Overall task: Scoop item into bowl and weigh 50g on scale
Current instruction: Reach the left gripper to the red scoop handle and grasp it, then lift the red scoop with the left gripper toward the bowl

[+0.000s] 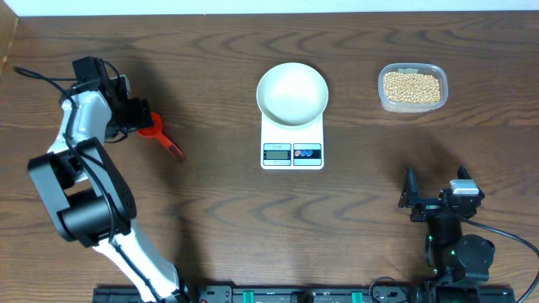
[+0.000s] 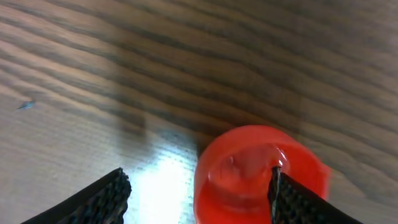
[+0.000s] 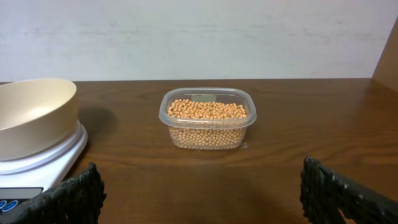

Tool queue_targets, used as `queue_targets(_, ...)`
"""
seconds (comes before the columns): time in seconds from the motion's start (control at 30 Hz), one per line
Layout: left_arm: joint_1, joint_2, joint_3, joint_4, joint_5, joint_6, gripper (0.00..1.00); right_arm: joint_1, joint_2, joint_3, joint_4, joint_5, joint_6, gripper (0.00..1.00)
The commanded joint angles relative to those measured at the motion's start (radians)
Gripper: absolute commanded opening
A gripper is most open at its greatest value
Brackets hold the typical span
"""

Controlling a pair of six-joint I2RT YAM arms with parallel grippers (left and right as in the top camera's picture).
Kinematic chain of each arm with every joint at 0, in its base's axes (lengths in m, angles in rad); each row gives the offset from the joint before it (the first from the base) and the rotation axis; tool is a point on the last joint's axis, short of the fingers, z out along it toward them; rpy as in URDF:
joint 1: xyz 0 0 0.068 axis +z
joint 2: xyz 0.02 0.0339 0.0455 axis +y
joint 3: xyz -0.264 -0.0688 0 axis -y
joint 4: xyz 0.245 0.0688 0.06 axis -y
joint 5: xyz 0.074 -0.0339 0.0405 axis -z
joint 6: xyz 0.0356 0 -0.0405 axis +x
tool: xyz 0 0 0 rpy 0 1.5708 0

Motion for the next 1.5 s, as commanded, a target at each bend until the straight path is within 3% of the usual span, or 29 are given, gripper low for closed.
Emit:
queue_targets(0.0,0.000,0.037,0.013,0.011,-0.013,-0.005,0.68,0.006,-0.002,-0.004,-0.001,0.007,-0.008,0.99)
queue_targets(0.5,0.000,0.063,0.013,0.027,-0.012,-0.006,0.27,0.006,-0.002,-0.004,-0.001,0.007,-0.008,0.99)
queue_targets(0.73,-0.002,0.064,0.002,0.028,0.006,-0.010,0.25,0.006,-0.001,-0.004,-0.001,0.007,-0.007,0.99)
queue_targets(0.87,-0.006,0.064,-0.010,0.031,0.006,-0.011,0.08,0.006,-0.002,-0.004,-0.001,0.007,-0.008,0.99)
queue_targets(1.23,-0.009,0.056,-0.006,0.034,0.006,-0.190,0.07,0.006,-0.002,-0.004,-0.001,0.007,-0.008,0.99)
queue_targets(1.47,-0.009,-0.060,-0.006,0.034,0.071,-0.338,0.07,0.006,-0.002,-0.004,-0.001,0.007,-0.007,0.99)
